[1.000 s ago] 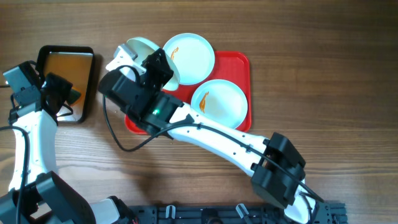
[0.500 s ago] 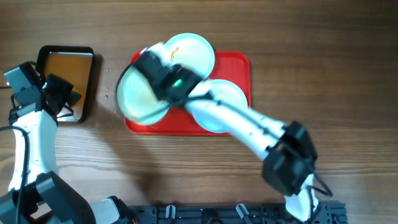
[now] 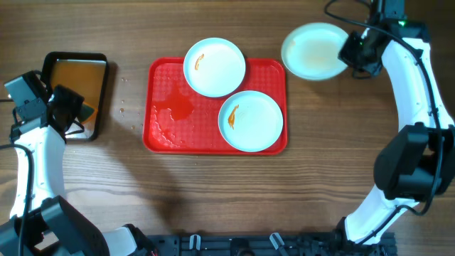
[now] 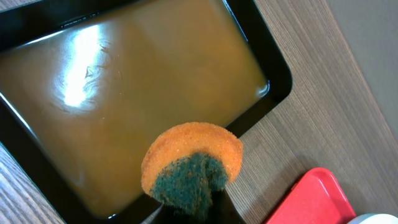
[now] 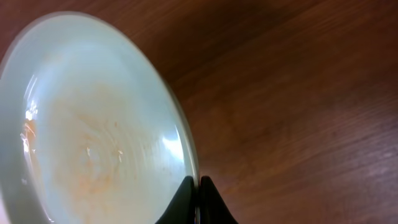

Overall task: Clean dirty plates on tray and stack at the side
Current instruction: 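Set the plate down right of the red tray and release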

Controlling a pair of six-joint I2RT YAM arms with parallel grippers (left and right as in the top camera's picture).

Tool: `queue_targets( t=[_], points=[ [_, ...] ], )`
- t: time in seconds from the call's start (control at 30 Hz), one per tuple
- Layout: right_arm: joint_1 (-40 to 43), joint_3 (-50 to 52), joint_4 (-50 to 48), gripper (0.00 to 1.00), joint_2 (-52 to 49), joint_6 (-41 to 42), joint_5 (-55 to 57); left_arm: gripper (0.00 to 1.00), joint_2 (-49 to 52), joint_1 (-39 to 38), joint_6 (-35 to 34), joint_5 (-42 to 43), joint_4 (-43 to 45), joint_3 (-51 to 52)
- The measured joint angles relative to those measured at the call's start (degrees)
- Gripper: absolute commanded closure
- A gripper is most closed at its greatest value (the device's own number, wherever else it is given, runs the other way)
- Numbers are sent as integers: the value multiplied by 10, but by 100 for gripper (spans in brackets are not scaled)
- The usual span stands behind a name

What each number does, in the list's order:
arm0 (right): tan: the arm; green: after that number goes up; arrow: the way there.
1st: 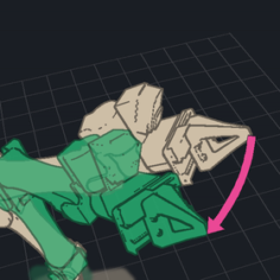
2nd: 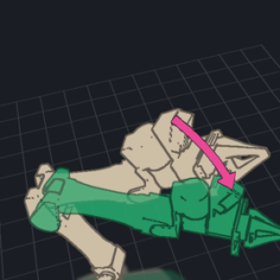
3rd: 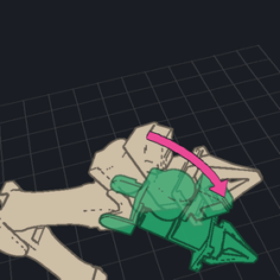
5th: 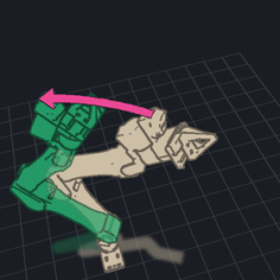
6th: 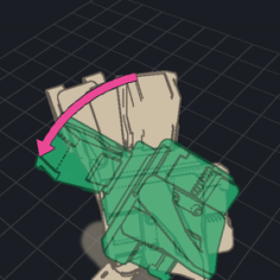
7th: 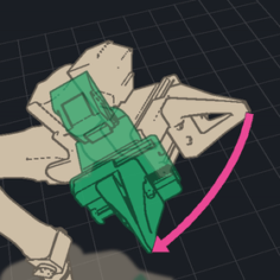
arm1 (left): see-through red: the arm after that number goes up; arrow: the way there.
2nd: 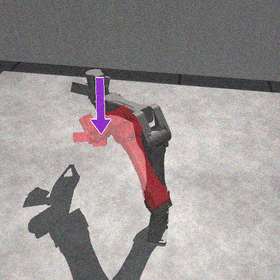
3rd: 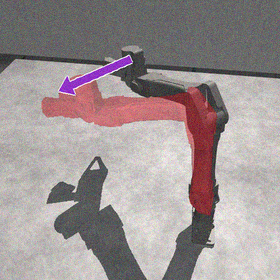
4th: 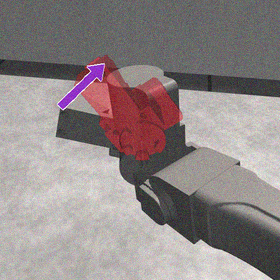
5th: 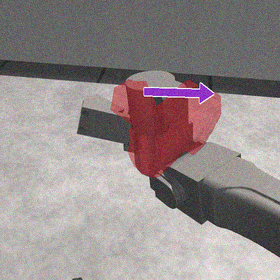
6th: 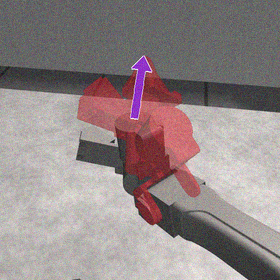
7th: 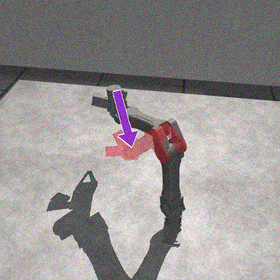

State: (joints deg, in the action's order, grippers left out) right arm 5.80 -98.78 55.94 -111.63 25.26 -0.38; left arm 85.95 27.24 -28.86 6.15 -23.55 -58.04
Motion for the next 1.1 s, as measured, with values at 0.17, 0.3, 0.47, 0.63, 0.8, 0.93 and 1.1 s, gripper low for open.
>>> queue_targets(
  t=[0.17, 0.3, 0.47, 0.63, 0.8, 0.93, 1.1],
  points=[
    [38, 111, -87, 66, 1, 11, 22, 96, 0, 0, 0, 0, -2, 0],
    [41, 129, -102, 46, 1, -17, 18, 96, 0, 0, 0, 0, -2, 0],
    [23, 109, -68, 21, 1, -86, -141, 96, 0, 0, 0, 0, -2, 0],
    [-131, 3, -10, 1, 2, -143, -185, 96, 0, 0, 0, 0, -4, 0],
    [-222, -19, -121, 0, -4, -110, -172, 96, 0, 0, 0, 0, -7, 0],
    [-253, -21, -245, 0, -30, -73, -160, 96, 0, 0, 0, 1, -9, 0],
    [-303, -23, -259, 13, -113, -49, -109, 96, 0, 0, 0, 2, -9, 0]
  ],
)
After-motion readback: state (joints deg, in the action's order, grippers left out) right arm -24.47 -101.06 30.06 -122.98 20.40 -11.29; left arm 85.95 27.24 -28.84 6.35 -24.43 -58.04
